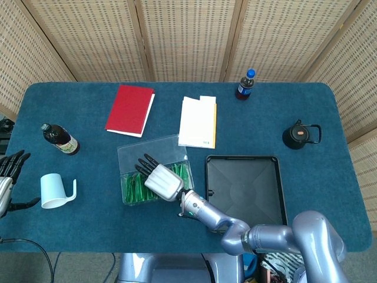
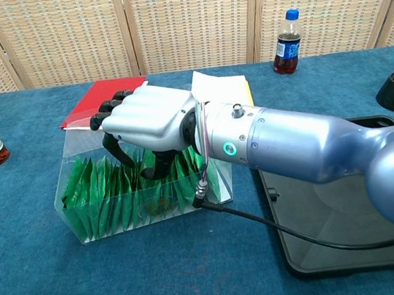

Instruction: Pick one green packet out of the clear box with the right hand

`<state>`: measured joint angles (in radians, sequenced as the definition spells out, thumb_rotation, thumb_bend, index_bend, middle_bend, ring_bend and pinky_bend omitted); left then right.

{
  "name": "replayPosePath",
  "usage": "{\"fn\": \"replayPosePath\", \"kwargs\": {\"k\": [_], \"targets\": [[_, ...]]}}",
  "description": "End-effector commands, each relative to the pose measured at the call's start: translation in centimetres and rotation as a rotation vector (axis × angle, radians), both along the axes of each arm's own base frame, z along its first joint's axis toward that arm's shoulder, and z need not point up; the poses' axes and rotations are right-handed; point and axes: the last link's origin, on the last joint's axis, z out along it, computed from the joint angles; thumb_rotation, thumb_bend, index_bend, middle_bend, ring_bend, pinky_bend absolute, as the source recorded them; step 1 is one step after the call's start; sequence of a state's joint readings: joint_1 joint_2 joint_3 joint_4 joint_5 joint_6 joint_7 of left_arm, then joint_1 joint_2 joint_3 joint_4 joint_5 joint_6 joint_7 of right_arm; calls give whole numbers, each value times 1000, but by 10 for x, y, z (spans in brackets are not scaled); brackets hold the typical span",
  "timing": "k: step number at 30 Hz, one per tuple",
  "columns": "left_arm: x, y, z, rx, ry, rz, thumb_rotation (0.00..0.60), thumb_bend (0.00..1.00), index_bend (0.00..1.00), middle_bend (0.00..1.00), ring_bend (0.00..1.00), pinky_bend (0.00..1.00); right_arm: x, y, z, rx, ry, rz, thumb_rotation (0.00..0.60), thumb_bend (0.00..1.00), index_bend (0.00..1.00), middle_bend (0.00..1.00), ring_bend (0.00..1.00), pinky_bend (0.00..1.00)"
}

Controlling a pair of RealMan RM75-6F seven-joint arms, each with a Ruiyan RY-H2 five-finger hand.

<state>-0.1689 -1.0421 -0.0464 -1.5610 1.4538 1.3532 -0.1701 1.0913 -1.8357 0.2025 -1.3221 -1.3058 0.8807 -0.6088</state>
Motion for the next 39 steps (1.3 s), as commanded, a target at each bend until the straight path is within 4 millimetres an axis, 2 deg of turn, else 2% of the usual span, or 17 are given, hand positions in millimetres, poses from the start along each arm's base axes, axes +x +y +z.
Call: {"fn": "replayPosePath", "kwargs": {"k": [1,11,24,30,39], "targets": [[0,0,0,0,0,0,600,73,0,0,0,0,0,0,0,0,-1,1,600,522,560,192,0,0],[0,0,0,-2,-2,1,600,72,0,0,0,0,-2,-1,-1,1,1,-3,600,595,577,195,0,0],[0,1,0,-2,-3,1,600,72,0,0,0,0,-5,-4,4,-17,-13,-2,600,596,634,202,0,0],[0,1,0,-3,-1,2,600,72,0,0,0,0,-5,-4,3,-15,-19,0,600,631,648,206,0,0],[-1,2,-1,-6,-4,4,600,73,0,0,0,0,-4,-4,17,-37,-46,17,600,634,648,209,0,0]]}}
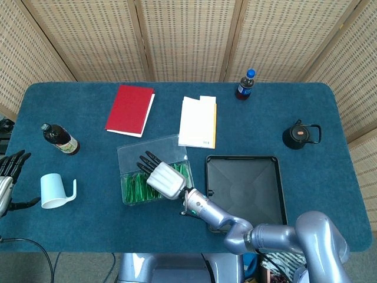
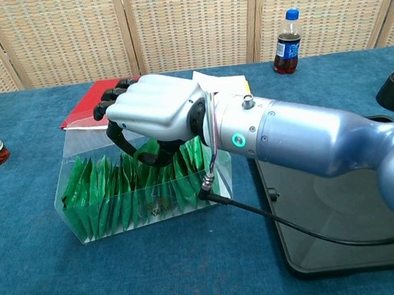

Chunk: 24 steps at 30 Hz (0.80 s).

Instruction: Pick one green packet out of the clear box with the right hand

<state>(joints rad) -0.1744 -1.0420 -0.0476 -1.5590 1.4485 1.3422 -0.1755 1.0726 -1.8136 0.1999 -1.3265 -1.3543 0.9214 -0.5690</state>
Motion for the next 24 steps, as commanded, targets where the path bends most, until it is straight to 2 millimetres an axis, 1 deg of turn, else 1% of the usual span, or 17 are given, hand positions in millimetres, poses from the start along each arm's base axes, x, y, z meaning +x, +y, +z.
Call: {"fn": "replayPosePath", "kwargs": {"k": [1,6,7,10,14,17,19,22,24], "targets": [[0,0,0,-1,-1,-2,600,73,0,0,0,0,0,0,11,-20,-12,12,600,634,648,209,0,0],[1,-1,1,-1,-4,-5,600,73,0,0,0,0,0,1,31,-51,-31,26,600,634,648,212,0,0],[1,-1,1,0,-6,-7,600,73,0,0,0,0,-1,2,38,-63,-36,31,600,634,648,212,0,0],[1,-2,1,0,-7,-9,600,73,0,0,0,0,-2,3,50,-80,-38,39,600,634,648,212,0,0],[1,-2,1,-1,-8,-11,600,73,0,0,0,0,-6,5,71,-127,-37,62,600,634,648,214,0,0],[2,-2,1,-1,-9,-13,600,73,0,0,0,0,-13,7,93,-168,-37,70,600,634,648,215,0,0],[2,-3,2,2,-8,-17,600,73,0,0,0,0,-22,8,112,-200,-34,64,600,634,648,216,0,0],[4,-4,2,3,-10,-23,600,73,0,0,0,0,-34,11,133,-227,-28,58,600,634,648,218,0,0],[4,-5,3,4,-12,-25,600,73,0,0,0,0,-41,13,143,-242,-23,52,600,634,648,218,0,0]]}}
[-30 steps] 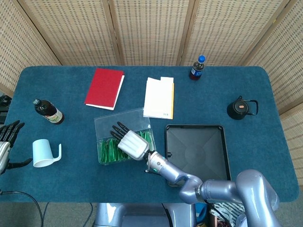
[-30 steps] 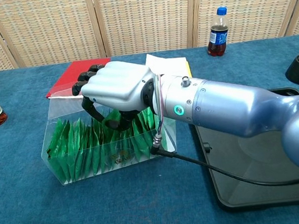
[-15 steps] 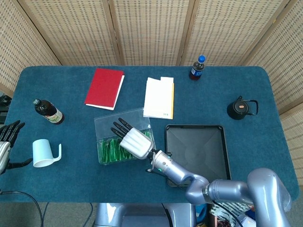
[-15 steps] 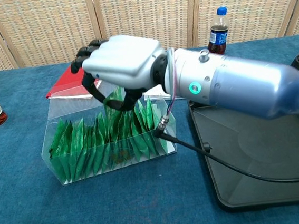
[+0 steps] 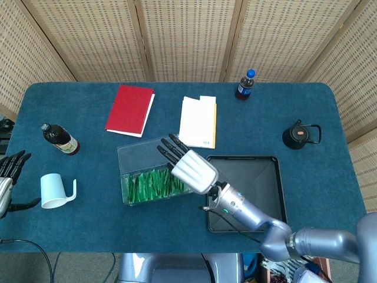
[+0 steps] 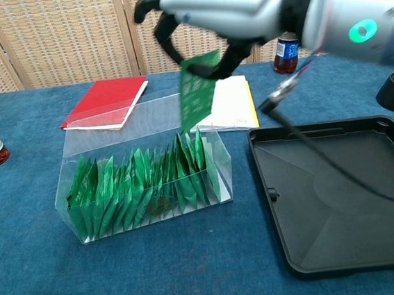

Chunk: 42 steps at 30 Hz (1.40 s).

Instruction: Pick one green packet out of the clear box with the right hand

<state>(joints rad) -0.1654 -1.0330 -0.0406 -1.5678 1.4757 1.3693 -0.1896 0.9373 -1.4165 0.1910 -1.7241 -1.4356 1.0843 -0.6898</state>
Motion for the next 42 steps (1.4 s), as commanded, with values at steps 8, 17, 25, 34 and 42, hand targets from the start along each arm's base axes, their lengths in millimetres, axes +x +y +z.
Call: {"fn": "replayPosePath", "kwargs": {"k": [8,17,25,34,42], "targets": [[3,-4,1,-1,-10,-15,600,73,0,0,0,0,-66,22,58,-67,39,-78,600,634,648,218,0,0],[5,-6,1,-4,-11,-23,600,73,0,0,0,0,-140,46,68,-36,70,-180,600,634,648,218,0,0],[5,-6,-2,-14,-4,-23,600,73,0,0,0,0,-179,53,70,-22,71,-251,600,634,568,194,0,0],[6,-6,-4,-19,-1,-24,600,73,0,0,0,0,-201,56,87,-58,69,-294,600,200,114,74,0,0],[6,-7,-3,-17,-1,-25,600,73,0,0,0,0,-204,63,109,-107,9,-301,600,184,101,65,0,0]]}}
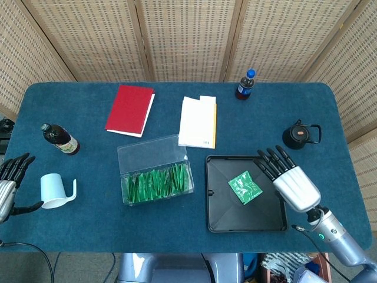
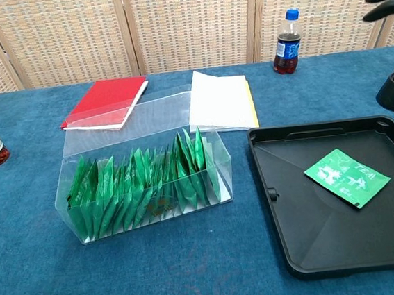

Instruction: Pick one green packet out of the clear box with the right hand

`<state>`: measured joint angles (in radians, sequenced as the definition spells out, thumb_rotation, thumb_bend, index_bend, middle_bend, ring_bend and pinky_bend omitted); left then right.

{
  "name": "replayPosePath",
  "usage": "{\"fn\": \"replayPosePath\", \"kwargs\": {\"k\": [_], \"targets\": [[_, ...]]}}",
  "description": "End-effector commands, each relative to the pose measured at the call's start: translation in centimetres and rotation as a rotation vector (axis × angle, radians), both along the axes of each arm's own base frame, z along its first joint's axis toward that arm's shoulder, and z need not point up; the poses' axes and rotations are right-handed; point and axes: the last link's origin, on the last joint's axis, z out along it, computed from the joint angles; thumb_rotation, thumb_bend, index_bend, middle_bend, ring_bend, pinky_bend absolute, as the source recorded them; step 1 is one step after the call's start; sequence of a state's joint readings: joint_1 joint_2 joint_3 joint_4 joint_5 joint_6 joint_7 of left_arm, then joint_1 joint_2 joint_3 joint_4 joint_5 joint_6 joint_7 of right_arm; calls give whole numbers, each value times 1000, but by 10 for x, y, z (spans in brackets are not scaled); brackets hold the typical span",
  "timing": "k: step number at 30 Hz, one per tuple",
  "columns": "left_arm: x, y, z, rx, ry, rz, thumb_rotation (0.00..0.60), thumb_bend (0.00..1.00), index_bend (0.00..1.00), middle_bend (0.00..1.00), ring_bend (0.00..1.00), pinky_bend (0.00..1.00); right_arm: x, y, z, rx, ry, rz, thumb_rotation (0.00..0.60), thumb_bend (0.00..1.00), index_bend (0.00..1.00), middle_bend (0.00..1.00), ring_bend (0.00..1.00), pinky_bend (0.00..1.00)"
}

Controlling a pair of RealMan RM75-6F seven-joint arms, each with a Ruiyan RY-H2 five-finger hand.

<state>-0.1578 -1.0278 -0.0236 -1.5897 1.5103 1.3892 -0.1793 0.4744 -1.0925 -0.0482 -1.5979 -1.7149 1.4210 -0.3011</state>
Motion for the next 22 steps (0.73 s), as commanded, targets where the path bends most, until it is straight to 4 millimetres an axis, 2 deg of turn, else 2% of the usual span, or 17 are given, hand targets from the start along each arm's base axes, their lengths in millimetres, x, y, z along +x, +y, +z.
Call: {"fn": "replayPosePath", "kwargs": {"k": [1,3,7,9,10,13,17,22], "targets": [[0,0,0,0,1,-1,600,73,0,0,0,0,-1,4,8,-18,-33,-3,600,180,101,63,0,0],[0,0,0,1,3,-1,600,73,0,0,0,0,-3,8,12,-32,-60,-13,600,150,100,44,0,0],[0,0,-1,8,18,-4,600,72,0,0,0,0,-21,24,21,-90,-142,-113,600,26,22,0,0,0],[1,0,-2,18,31,-6,600,72,0,0,0,0,-35,33,20,-133,-166,-174,600,2,0,0,0,0],[1,0,-1,41,49,-13,600,72,0,0,0,0,-52,40,21,-185,-165,-241,600,0,0,0,0,0],[3,-1,0,86,63,-20,600,73,0,0,0,0,-71,51,16,-217,-242,-330,600,0,0,0,0,0],[3,-3,0,99,61,-26,600,73,0,0,0,0,-82,61,14,-231,-314,-402,600,0,0,0,0,0],[3,-5,-1,100,63,-30,600,73,0,0,0,0,-88,64,17,-244,-311,-416,600,0,0,0,0,0]]}}
